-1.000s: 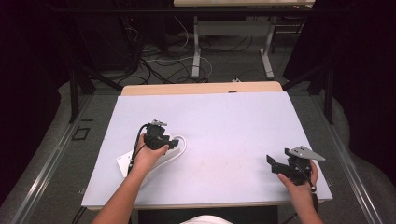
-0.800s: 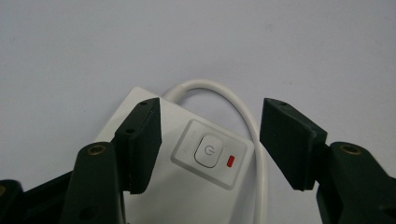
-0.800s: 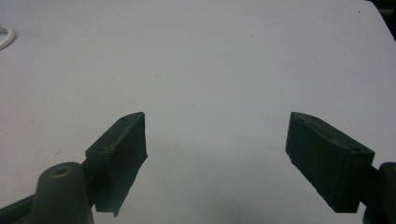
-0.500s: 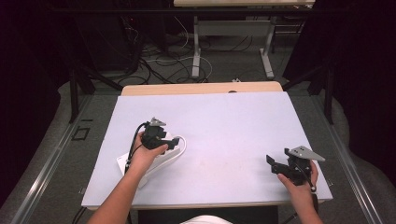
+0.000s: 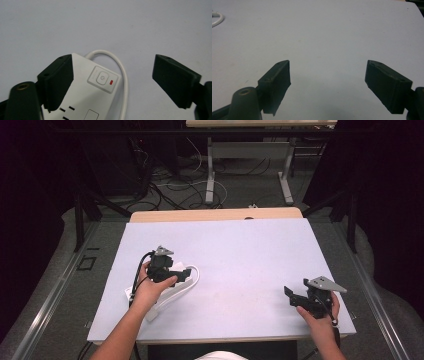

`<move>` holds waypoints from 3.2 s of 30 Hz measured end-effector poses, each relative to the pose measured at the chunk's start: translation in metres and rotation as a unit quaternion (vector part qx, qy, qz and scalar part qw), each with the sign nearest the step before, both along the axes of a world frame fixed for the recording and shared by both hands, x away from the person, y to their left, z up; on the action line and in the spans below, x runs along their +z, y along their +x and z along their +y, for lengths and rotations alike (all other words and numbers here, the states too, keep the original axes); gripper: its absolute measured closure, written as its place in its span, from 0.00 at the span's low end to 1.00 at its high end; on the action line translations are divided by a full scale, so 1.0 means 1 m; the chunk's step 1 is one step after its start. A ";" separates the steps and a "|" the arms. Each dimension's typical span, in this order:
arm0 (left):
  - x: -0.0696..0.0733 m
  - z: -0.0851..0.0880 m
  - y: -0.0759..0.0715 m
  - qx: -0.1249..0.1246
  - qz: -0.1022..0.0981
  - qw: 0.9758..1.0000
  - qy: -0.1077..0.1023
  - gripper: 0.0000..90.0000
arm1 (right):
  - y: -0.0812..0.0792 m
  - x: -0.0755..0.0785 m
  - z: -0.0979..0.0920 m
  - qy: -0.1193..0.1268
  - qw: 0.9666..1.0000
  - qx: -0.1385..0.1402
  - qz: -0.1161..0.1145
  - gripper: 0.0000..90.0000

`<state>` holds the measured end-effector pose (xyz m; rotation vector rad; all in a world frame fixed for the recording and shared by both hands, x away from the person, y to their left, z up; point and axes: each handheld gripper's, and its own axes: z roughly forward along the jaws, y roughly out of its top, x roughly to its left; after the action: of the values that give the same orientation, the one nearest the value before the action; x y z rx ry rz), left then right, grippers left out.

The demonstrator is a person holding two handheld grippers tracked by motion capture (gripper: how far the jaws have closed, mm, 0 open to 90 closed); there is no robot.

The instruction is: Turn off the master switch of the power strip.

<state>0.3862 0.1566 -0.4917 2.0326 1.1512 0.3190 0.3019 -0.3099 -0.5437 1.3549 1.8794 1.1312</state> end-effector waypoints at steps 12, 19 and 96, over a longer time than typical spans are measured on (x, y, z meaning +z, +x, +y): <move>0.012 0.016 -0.015 0.022 -0.002 1.000 -0.018 0.00 | -0.002 0.003 0.002 0.001 1.000 0.000 -0.010 0.22; 0.012 0.030 -0.025 0.027 -0.011 0.999 -0.027 0.00 | -0.003 0.002 0.001 0.008 1.000 -0.002 -0.012 0.22; -0.060 0.142 -0.077 0.165 -0.026 0.984 -0.060 0.03 | 0.000 -0.002 -0.001 0.004 1.000 -0.002 -0.002 0.22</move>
<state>0.3090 0.2990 -0.5518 1.7181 1.4394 0.4509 0.3016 -0.3109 -0.5454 1.3586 1.8711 1.1391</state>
